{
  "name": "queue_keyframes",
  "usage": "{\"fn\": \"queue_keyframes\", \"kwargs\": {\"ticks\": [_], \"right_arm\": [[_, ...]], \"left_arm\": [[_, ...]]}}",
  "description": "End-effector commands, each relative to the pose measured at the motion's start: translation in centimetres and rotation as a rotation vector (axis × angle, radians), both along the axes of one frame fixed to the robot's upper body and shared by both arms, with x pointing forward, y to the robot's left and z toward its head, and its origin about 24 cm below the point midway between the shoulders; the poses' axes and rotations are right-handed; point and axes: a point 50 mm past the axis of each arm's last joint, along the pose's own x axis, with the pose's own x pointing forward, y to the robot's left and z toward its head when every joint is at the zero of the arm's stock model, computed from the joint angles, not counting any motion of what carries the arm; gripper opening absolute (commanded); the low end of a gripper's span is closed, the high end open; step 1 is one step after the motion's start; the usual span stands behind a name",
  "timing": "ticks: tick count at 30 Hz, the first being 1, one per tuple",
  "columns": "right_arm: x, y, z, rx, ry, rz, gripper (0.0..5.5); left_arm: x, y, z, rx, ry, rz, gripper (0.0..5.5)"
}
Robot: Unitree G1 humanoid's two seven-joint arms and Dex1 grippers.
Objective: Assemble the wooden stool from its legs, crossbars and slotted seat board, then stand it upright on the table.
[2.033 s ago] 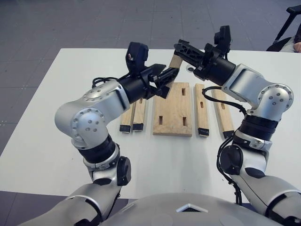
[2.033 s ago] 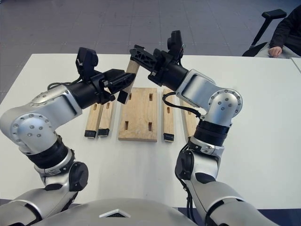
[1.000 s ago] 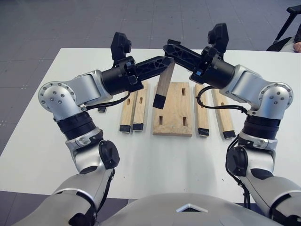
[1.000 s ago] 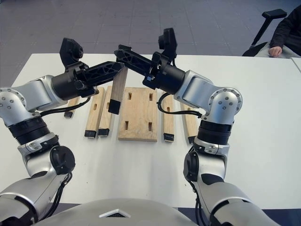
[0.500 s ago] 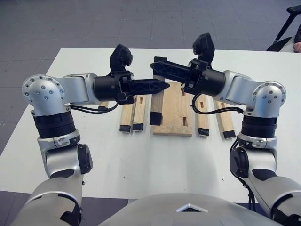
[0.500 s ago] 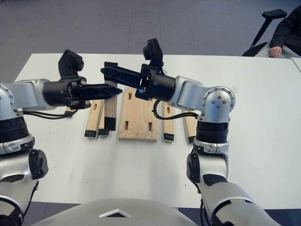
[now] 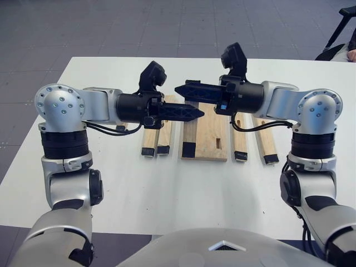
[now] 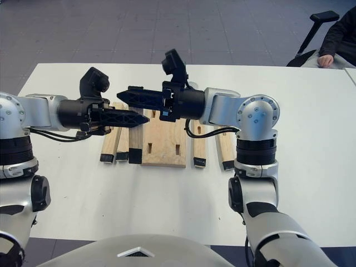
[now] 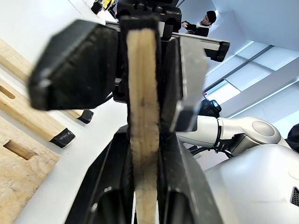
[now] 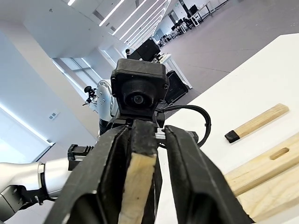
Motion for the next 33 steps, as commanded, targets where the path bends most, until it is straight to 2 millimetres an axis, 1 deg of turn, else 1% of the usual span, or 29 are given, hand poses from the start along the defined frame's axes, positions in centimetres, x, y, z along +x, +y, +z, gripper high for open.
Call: {"fn": "queue_keyframes", "kwargs": {"ticks": [1,4,7,9,11,12,14,15,16,17,18,20,23,25,28,30,33], "right_arm": [[0.4,-1.4,0.0,-0.03,-0.018,-0.047,2.17],[0.7,-2.1,0.1,-0.034,-0.025,-0.072,2.7],[1.4,-3.3,0.5,-0.027,-0.036,-0.143,3.19],[2.0,-4.4,0.9,-0.014,-0.05,-0.213,3.51],[2.6,-5.6,1.4,0.006,-0.066,-0.293,3.84],[2.8,-6.1,1.6,0.011,-0.073,-0.337,4.02],[3.7,-7.0,1.6,-0.011,-0.087,-0.486,4.38],[4.1,-7.3,1.4,-0.037,-0.103,-0.576,4.56],[4.4,-7.5,1.1,-0.077,-0.125,-0.662,4.71],[4.5,-7.6,0.9,-0.097,-0.138,-0.716,4.89],[4.5,-7.5,0.7,-0.143,-0.176,-0.768,4.93],[4.1,-7.0,0.3,-0.203,-0.245,-0.821,4.93],[3.8,-6.6,0.0,-0.282,-0.34,-0.91,4.93],[3.7,-6.8,-0.3,-0.315,-0.372,-0.976,4.93],[3.5,-7.1,-0.9,-0.334,-0.386,-1.052,4.93],[3.3,-7.0,-1.3,-0.339,-0.388,-1.066,4.93],[3.0,-6.5,-1.9,-0.342,-0.381,-1.065,4.93]], "left_arm": [[0.3,0.9,-0.1,0.003,-0.016,0.055,0.42],[0.6,1.5,0.2,0.0,-0.034,0.095,0.42],[0.9,2.3,0.3,0.014,-0.057,0.141,0.42],[1.1,3.1,0.1,0.048,-0.07,0.19,0.42],[1.6,4.3,-0.6,0.115,-0.101,0.277,0.42],[2.0,4.9,-0.9,0.156,-0.134,0.339,0.42],[3.8,6.2,-2.0,0.337,-0.251,0.584,0.42],[4.8,6.8,-2.4,0.449,-0.336,0.737,0.42],[5.3,7.1,-2.7,0.539,-0.412,0.866,0.42],[5.3,6.9,-2.8,0.573,-0.462,0.948,0.42],[5.0,6.5,-3.0,0.577,-0.489,1.036,0.42],[3.9,5.3,-3.8,0.585,-0.513,1.146,0.42],[2.2,4.1,-5.9,0.623,-0.479,1.247,0.42],[1.5,4.2,-6.8,0.679,-0.485,1.308,0.42],[1.3,5.3,-7.5,0.741,-0.573,1.415,0.42],[1.3,5.7,-7.9,0.729,-0.593,1.47,0.42],[1.4,5.3,-8.6,0.674,-0.596,1.491,0.42]]}}
